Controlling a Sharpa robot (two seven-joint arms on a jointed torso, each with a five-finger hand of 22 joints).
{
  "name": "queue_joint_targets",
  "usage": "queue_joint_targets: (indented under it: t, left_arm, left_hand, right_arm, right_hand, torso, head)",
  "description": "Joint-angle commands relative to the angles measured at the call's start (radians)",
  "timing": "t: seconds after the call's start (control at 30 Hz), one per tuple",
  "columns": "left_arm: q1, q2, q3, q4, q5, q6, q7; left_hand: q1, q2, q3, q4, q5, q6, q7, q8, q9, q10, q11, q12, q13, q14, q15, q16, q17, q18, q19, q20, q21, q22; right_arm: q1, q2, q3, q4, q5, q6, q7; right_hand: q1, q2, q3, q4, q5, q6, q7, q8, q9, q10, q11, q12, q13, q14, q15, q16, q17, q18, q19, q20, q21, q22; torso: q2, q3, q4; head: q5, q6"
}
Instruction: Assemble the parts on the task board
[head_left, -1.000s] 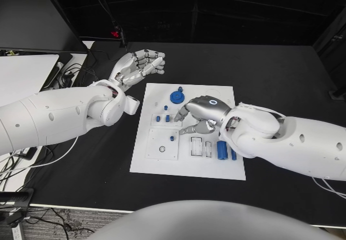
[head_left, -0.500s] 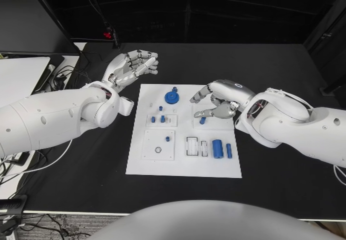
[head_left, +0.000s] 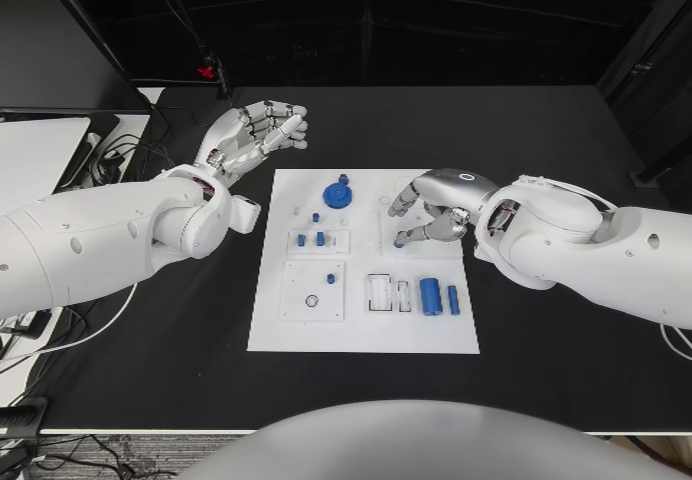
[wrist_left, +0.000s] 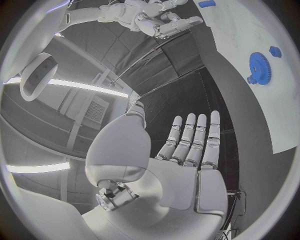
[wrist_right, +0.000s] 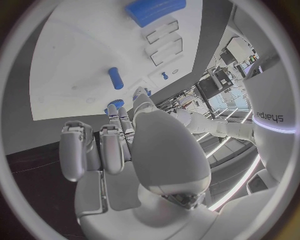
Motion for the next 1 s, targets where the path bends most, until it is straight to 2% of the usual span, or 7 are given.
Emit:
queue_joint_targets:
  t: [0.03,0.23,0.47,0.8,1.0]
  left_arm:
    - [0.001,0.000,0.001,0.001,0.007,0.007,0.061]
    - [0.000,-0.001,0.001,0.001,0.007,0.007,0.061]
    - [0.000,-0.002,0.001,0.001,0.007,0.007,0.061]
    - [0.000,-0.002,0.001,0.001,0.007,0.007,0.060]
    - [0.000,-0.003,0.001,0.002,0.007,0.007,0.061]
  left_hand:
    - [0.000,0.007,0.000,0.000,0.004,-0.008,0.124,0.005,-0.001,-0.004,-0.001,0.004,-0.001,0.000,-0.007,0.005,-0.001,0.003,0.008,-0.002,0.006,-0.001]
    - [0.000,0.007,0.000,0.000,0.004,-0.008,0.124,0.005,-0.001,-0.004,-0.001,0.004,-0.001,0.000,-0.007,0.005,-0.001,0.003,0.008,-0.002,0.006,-0.001]
    - [0.000,0.007,0.000,0.000,0.004,-0.008,0.124,0.005,-0.001,-0.004,-0.001,0.004,-0.001,0.000,-0.007,0.005,-0.001,0.003,0.008,-0.002,0.006,-0.001]
    - [0.000,0.007,0.000,0.000,0.004,-0.008,0.124,0.005,-0.001,-0.004,-0.001,0.004,-0.001,0.000,-0.007,0.005,-0.001,0.003,0.008,-0.002,0.006,-0.001]
    - [0.000,0.007,0.000,0.000,0.004,-0.008,0.124,0.005,-0.001,-0.004,-0.001,0.004,-0.001,0.000,-0.007,0.005,-0.001,0.003,0.008,-0.002,0.006,-0.001]
  right_arm:
    - [-0.004,0.010,0.000,-0.012,-0.053,0.074,-0.065]
    - [-0.010,0.029,0.000,-0.029,-0.068,0.093,-0.087]
    - [-0.014,0.043,0.000,-0.036,-0.074,0.102,-0.089]
    - [-0.018,0.046,0.000,-0.036,-0.075,0.061,-0.066]
    - [-0.018,0.048,0.000,-0.035,-0.075,0.065,-0.067]
  right_hand:
    - [-0.009,-0.005,0.006,-0.002,0.004,-0.001,-0.008,0.006,0.001,-0.005,-0.003,0.005,0.001,0.069,-0.005,-0.002,0.079,0.010,0.037,-0.007,-0.007,0.209]
    - [-0.006,-0.001,0.013,-0.004,0.004,0.006,-0.011,0.010,0.002,0.000,-0.005,0.014,0.002,0.069,-0.008,-0.002,0.078,0.011,0.035,-0.009,-0.012,0.206]
    - [0.002,0.007,0.025,-0.006,0.004,0.033,-0.017,0.024,0.005,0.042,-0.011,0.043,0.005,0.070,-0.012,-0.002,0.079,0.011,0.035,-0.015,-0.014,0.206]
    - [0.014,0.018,0.036,-0.006,0.004,0.063,-0.016,0.032,0.006,0.088,-0.011,0.061,0.002,0.071,-0.007,0.001,0.081,0.010,0.037,-0.013,-0.012,0.207]
    - [0.021,0.023,0.042,-0.005,0.004,0.083,-0.019,0.039,0.007,0.111,-0.014,0.064,-0.001,0.071,-0.003,0.002,0.083,0.010,0.038,-0.010,-0.012,0.207]
  torso:
    - [0.002,0.0001,-0.0002]
    - [0.001,0.0005,0.0014]
    - [0.000,-0.0002,0.0000]
    - [0.001,-0.0004,0.0003]
    - [0.000,-0.0003,0.0009]
  head:
    - [0.001,0.000]
    - [0.002,0.000]
    - [0.004,0.000]
    - [0.005,0.000]
    - [0.005,0.000]
